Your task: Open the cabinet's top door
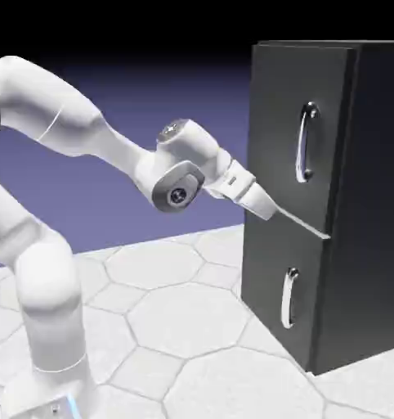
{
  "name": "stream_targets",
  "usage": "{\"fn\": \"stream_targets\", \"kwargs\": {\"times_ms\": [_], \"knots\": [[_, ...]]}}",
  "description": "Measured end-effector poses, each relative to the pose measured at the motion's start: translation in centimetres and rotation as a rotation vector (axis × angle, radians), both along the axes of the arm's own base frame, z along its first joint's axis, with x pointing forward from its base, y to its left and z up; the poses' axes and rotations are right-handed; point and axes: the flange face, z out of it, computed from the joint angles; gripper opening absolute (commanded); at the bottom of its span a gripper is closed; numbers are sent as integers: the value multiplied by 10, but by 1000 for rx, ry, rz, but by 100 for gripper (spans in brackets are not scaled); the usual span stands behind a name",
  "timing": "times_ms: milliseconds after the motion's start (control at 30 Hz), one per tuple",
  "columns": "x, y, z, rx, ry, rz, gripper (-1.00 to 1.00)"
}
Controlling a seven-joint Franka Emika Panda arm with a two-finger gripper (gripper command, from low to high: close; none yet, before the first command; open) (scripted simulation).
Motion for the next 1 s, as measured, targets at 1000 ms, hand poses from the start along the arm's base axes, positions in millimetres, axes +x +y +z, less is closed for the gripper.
{"fn": "stream_targets", "kwargs": {"times_ms": [1000], "knots": [[-33,13,104,-29,-389,35,0]]}}
